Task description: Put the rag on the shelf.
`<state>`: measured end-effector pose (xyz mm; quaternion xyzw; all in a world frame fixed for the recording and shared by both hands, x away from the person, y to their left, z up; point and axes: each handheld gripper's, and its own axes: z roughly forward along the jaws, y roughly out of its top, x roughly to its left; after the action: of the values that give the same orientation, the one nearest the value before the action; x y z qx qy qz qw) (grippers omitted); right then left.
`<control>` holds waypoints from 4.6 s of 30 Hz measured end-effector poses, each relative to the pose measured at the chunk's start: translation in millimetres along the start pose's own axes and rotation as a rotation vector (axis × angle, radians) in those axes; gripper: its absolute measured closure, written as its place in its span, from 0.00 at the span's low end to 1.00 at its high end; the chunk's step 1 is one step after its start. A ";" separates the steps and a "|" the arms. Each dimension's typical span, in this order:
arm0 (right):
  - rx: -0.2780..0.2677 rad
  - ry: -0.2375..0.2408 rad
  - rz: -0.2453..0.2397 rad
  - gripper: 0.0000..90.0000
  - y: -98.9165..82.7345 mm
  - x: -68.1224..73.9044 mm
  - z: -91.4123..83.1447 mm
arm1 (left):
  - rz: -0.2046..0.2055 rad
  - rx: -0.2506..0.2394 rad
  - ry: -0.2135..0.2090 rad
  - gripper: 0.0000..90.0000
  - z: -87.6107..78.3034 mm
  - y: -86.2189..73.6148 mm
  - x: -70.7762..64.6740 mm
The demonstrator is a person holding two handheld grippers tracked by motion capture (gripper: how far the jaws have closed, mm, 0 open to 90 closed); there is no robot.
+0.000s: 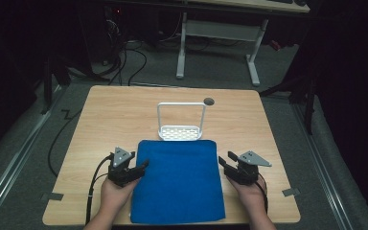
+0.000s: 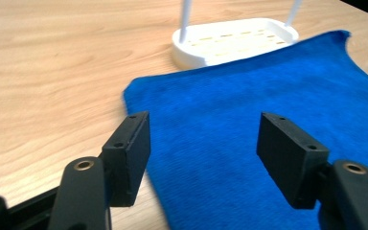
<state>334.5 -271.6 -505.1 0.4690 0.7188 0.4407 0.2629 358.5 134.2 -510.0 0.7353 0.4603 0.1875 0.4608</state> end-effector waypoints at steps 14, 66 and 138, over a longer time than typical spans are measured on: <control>0.025 0.014 -0.017 0.61 -0.4 6.7 5.8 | 0.003 0.037 -0.029 0.43 6.1 -2.8 4.6; 0.184 0.085 -0.007 0.73 -28.6 15.4 -12.2 | 0.061 0.145 -0.108 0.59 -12.9 -27.1 4.3; 0.000 0.062 -0.085 0.98 9.3 52.1 -41.4 | 0.090 -0.146 -0.135 0.98 -54.0 -2.7 -25.4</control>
<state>283.9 -238.8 -475.5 0.4240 0.7459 0.4435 0.2592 306.5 140.3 -481.3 0.7307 0.3798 0.1909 0.5343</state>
